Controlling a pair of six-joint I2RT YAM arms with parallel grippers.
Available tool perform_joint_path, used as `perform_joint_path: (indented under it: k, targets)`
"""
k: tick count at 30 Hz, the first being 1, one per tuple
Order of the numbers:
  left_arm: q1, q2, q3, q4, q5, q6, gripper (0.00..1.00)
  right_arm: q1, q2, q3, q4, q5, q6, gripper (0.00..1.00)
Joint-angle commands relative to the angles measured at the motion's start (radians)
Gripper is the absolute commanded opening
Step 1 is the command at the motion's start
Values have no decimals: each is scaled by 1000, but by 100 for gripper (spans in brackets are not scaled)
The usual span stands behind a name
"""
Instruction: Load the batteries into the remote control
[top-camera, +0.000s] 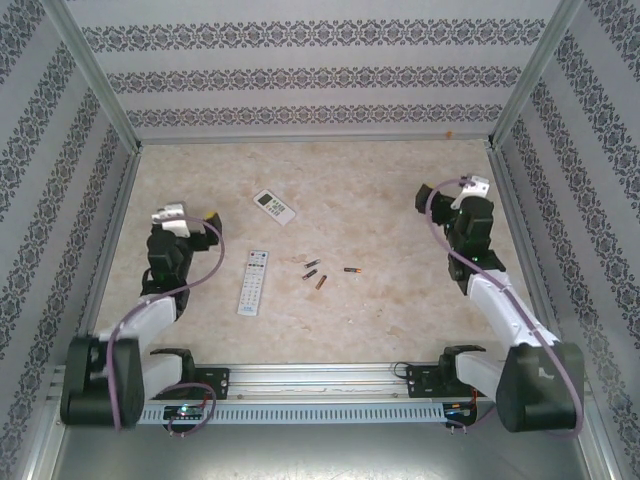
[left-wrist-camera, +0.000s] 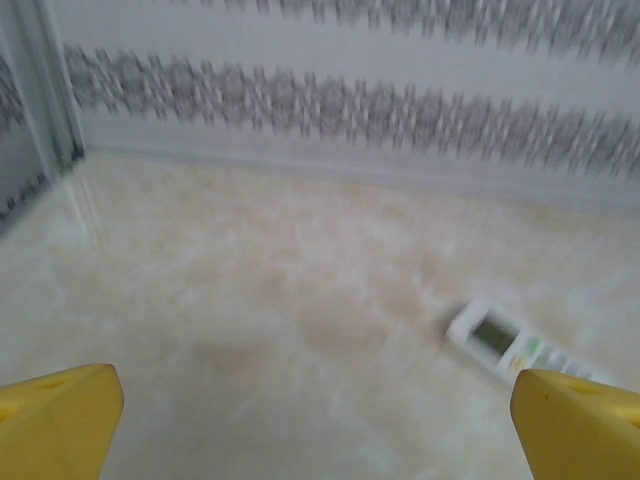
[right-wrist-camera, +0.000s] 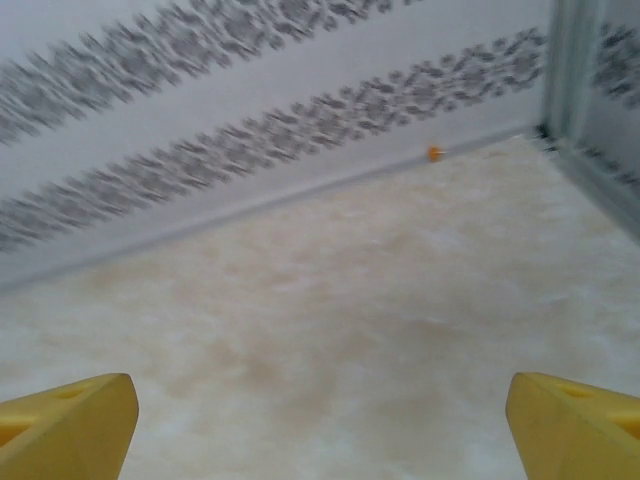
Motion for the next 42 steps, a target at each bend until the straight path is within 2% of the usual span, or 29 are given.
perform_joint_path:
  k: [1, 3, 5, 6, 9, 11, 13, 15, 19, 21, 25, 31, 33, 39, 42]
  targets:
    - [-49, -126, 168, -512, -11, -271, 100, 99, 25, 93, -367, -180, 234, 96]
    - [-138, -122, 279, -729, 37, -326, 100, 189, 78, 158, -449, -240, 228, 98]
    - [-247, -78, 367, -884, 49, -317, 100, 263, 136, 226, -529, -283, 210, 98]
    - [-301, -39, 415, -968, 51, -308, 100, 298, 168, 263, -577, -298, 199, 98]
    - [-388, 126, 556, -1217, 96, -281, 100, 365, 236, 336, -661, -311, 180, 98]
    - [-425, 247, 658, -1373, 57, -260, 100, 392, 257, 345, -671, -304, 176, 98]
    - [-464, 334, 709, -1455, -14, -247, 100, 406, 268, 342, -680, -288, 179, 98]
    - [-481, 386, 711, -1468, -34, -249, 100, 415, 270, 334, -689, -284, 187, 98]
    - [-487, 443, 664, -1435, 32, -276, 97, 421, 252, 308, -694, -268, 199, 98]
    - [-492, 484, 645, -1420, 52, -284, 92, 423, 241, 293, -688, -256, 207, 98]
    - [-513, 562, 658, -1427, -14, -276, 84, 424, 242, 300, -694, -260, 209, 98]
    - [-514, 619, 643, -1358, -17, -279, 70, 427, 242, 312, -712, -259, 208, 98]
    - [-516, 646, 643, -1356, -16, -275, 61, 427, 235, 314, -718, -261, 216, 98]
    - [-514, 601, 642, -1325, 47, -268, 38, 425, 192, 337, -725, -264, 238, 98]
    - [-504, 489, 672, -1280, 169, -271, 34, 414, 163, 358, -702, -313, 268, 98]
